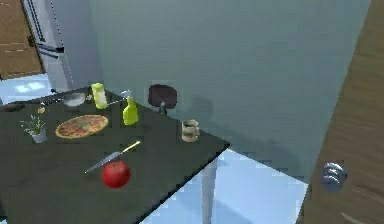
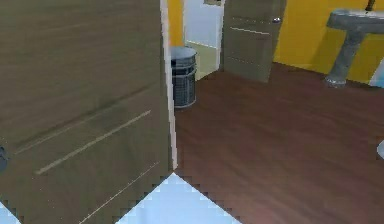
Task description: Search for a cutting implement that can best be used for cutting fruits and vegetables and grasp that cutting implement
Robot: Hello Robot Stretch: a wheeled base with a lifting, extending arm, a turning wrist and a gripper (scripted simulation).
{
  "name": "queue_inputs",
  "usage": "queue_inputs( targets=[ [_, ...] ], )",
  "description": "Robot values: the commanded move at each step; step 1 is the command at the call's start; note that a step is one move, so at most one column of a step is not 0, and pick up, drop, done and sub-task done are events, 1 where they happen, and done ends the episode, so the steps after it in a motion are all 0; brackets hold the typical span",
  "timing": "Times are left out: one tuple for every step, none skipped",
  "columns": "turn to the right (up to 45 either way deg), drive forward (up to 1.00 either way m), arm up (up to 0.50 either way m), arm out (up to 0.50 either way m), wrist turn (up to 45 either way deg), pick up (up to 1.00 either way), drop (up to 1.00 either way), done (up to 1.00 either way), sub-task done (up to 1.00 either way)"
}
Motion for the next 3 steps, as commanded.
queue_inputs(
  targets=[
    [0.0,0.35,0.0,0.0,0.0,0.0,0.0,0.0,0.0],
    [-45.0,0.0,0.0,0.0,0.0,0.0,0.0,0.0,0.0],
    [-45.0,0.0,0.0,0.0,0.0,0.0,0.0,0.0,0.0]
  ],
)
